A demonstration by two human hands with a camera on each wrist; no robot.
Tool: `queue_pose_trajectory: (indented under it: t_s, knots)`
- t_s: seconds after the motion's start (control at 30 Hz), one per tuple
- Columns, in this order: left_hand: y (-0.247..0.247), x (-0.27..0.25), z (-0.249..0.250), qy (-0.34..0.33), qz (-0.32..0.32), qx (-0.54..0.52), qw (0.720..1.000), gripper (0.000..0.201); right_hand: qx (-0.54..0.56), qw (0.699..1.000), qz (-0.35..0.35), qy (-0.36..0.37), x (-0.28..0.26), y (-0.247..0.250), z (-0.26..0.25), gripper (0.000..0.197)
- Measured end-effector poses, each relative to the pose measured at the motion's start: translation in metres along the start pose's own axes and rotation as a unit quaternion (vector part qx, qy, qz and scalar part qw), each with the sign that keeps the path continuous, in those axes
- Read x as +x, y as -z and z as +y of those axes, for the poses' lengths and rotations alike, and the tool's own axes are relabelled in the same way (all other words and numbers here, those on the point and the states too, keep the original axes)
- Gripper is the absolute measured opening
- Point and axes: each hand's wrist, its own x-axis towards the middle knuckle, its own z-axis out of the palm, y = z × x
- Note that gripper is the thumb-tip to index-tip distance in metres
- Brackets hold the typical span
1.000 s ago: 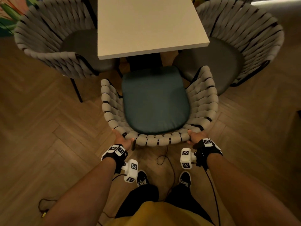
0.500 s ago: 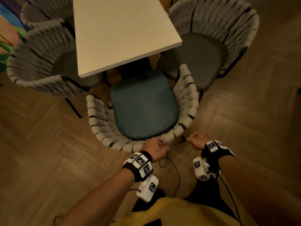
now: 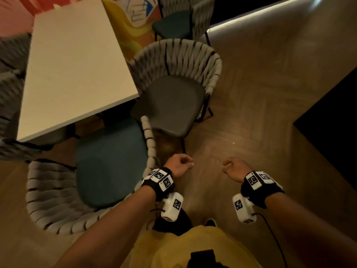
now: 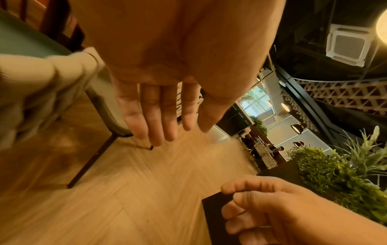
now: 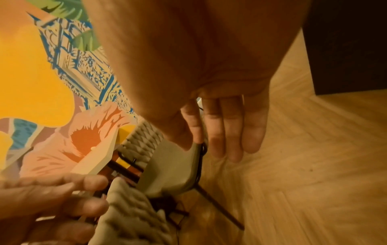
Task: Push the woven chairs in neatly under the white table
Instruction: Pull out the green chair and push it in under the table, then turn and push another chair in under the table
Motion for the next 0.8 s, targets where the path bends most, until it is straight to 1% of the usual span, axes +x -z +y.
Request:
queue_pose_trajectory:
  t_s: [0.1, 0.13, 0.2, 0.23, 0.33, 0.4, 0.47, 0.53, 0.6, 0.67, 0.73, 0.8]
  knots:
    - [-0.012, 0.036, 0.033, 0.015, -0.013, -0.058, 0.998, 0.007, 0.001, 1.000, 0.015, 0.002, 0.026, 0.044, 0.010, 0.016]
    - [-0.015, 0.050, 0.045, 0.017, -0.014, -0.074, 0.997, 0.004, -0.004, 1.000, 0.018, 0.006, 0.035, 0.057, 0.010, 0.015]
    - [-0.020, 0.082, 0.071, 0.015, -0.010, -0.090, 0.996, 0.006, -0.009, 1.000, 0.026, 0.012, 0.061, 0.085, 0.007, 0.017]
    - [-0.021, 0.099, 0.083, 0.010, -0.006, -0.095, 0.995, 0.007, -0.008, 0.999, 0.026, 0.015, 0.074, 0.098, 0.004, 0.019]
    - [-0.020, 0.155, 0.119, 0.004, 0.002, -0.084, 0.996, 0.020, -0.028, 0.999, 0.029, 0.030, 0.118, 0.142, -0.009, 0.023]
    - [-0.013, 0.197, 0.137, 0.011, 0.010, -0.090, 0.996, 0.022, -0.044, 0.998, 0.026, 0.043, 0.152, 0.171, -0.019, 0.024]
    - [0.000, 0.240, 0.155, 0.034, 0.037, -0.116, 0.992, 0.023, -0.062, 0.996, 0.023, 0.055, 0.185, 0.200, -0.033, 0.026]
    - [0.014, 0.280, 0.172, 0.066, 0.079, -0.128, 0.986, 0.031, -0.083, 0.994, 0.021, 0.061, 0.216, 0.229, -0.048, 0.027]
    - [0.027, 0.312, 0.189, 0.088, 0.115, -0.102, 0.984, 0.042, -0.116, 0.991, 0.023, 0.068, 0.244, 0.258, -0.062, 0.031]
    - [0.040, 0.338, 0.212, 0.099, 0.123, -0.085, 0.984, 0.052, -0.154, 0.985, 0.021, 0.077, 0.274, 0.289, -0.079, 0.036]
    - [0.051, 0.364, 0.233, 0.106, 0.118, -0.102, 0.982, 0.053, -0.187, 0.978, 0.006, 0.088, 0.299, 0.318, -0.099, 0.042]
    - [0.061, 0.389, 0.251, 0.112, 0.116, -0.138, 0.977, 0.046, -0.220, 0.970, -0.009, 0.104, 0.322, 0.343, -0.123, 0.049]
